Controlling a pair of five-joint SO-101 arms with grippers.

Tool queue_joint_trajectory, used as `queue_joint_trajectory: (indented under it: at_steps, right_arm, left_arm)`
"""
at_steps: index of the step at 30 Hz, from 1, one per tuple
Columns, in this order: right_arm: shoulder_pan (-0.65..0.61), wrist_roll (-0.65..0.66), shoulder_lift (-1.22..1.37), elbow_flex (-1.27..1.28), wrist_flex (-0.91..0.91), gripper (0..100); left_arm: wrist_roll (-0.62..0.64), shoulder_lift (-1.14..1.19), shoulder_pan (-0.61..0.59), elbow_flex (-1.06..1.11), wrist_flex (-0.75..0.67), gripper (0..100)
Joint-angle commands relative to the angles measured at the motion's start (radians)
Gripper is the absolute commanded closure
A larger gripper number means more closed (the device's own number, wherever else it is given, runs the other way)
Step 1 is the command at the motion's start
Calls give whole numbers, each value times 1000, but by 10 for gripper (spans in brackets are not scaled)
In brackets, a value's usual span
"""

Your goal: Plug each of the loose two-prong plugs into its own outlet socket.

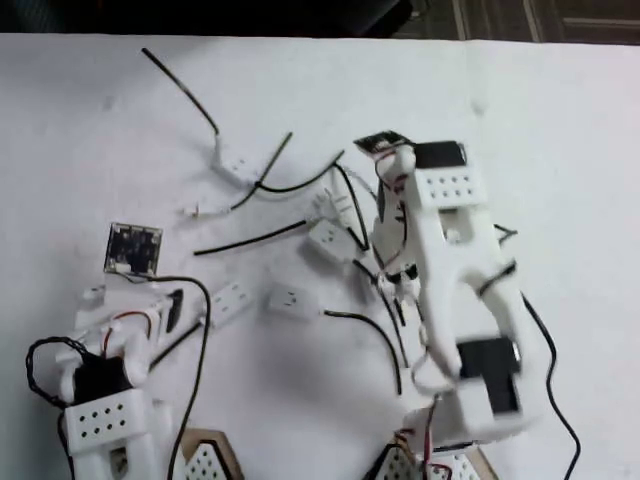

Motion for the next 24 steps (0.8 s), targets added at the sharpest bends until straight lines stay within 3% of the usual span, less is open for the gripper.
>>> queue_joint_trajectory:
  at_steps: [1, 13, 24]
  right_arm:
    - [-25, 14, -231, 37, 13, 981]
    - [-165, 12, -713, 130, 13, 981]
    - [-371, 2, -1043, 173, 12, 981]
  left_arm:
    - [15, -15, -4, -51, -14, 706]
    - [255, -16, 33, -310, 26, 706]
    - [474, -16, 352, -634, 287, 706]
